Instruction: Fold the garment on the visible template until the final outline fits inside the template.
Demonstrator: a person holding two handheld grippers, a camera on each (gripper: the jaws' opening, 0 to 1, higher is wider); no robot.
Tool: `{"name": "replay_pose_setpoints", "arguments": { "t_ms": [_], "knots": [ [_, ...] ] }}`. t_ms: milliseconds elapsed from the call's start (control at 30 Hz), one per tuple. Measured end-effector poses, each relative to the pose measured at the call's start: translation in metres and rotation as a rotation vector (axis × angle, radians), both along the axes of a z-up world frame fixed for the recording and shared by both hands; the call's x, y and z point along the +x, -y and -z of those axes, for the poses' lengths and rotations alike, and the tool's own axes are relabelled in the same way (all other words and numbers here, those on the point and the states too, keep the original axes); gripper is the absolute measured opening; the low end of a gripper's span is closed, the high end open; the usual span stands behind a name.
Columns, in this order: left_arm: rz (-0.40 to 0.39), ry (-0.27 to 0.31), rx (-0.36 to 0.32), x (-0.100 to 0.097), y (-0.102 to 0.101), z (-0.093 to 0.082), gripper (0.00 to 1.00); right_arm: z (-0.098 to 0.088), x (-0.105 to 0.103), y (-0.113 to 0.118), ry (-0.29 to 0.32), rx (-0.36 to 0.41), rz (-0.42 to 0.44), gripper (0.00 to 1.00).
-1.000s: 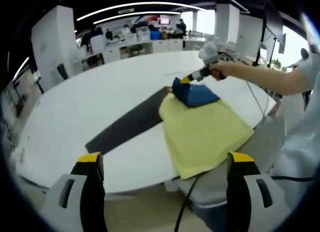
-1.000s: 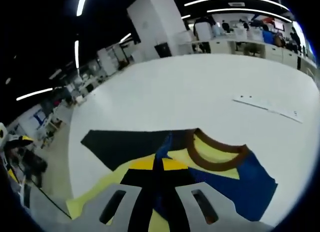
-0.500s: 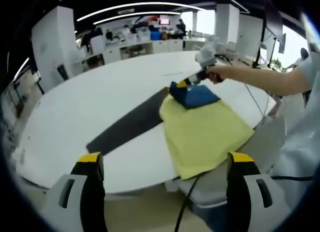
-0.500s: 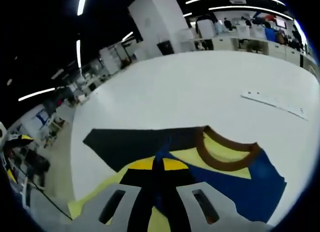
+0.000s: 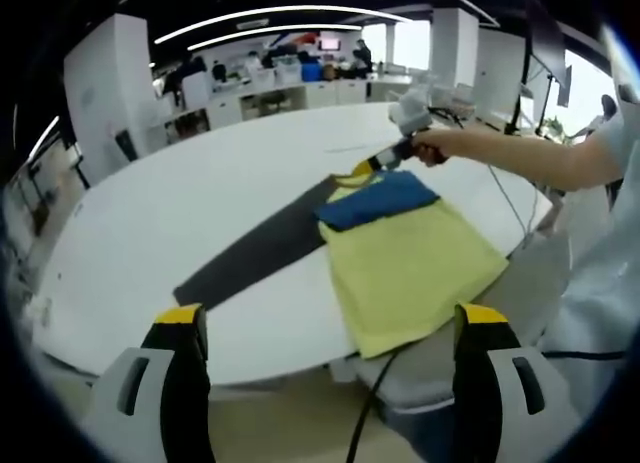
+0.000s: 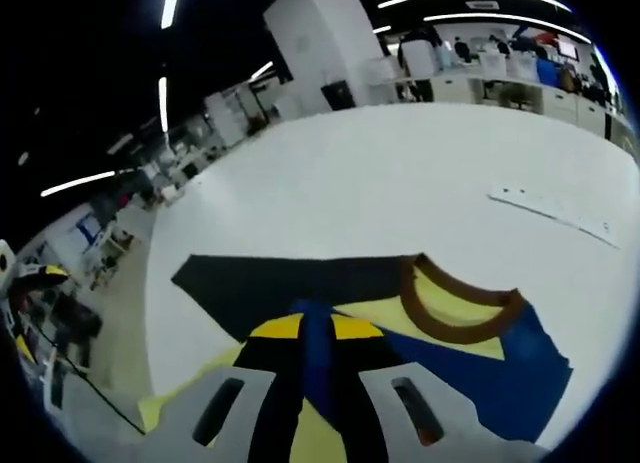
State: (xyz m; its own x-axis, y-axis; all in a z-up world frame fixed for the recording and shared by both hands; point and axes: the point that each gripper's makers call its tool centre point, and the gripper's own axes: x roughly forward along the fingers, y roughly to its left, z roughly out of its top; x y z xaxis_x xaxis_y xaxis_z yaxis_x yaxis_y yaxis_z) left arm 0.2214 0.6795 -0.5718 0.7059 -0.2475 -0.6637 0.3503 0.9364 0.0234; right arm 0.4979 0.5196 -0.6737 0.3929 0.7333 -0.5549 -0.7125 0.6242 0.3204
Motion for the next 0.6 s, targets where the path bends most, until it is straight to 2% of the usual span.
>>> {"name": "replay_pose_setpoints", "arguments": {
  "t_ms": [433, 600],
  "knots": [
    [0.002, 0.004, 0.0, 0.0, 0.0, 0.0, 0.99, 0.0, -0.001, 0.012, 0.047, -0.038, 0.004, 0.38],
    [0.008, 0.006, -0.002, 0.001, 0.002, 0.0, 0.99, -0.002, -0.002, 0.018, 0.069, -0.05, 0.007, 0.45]
  ]
}}
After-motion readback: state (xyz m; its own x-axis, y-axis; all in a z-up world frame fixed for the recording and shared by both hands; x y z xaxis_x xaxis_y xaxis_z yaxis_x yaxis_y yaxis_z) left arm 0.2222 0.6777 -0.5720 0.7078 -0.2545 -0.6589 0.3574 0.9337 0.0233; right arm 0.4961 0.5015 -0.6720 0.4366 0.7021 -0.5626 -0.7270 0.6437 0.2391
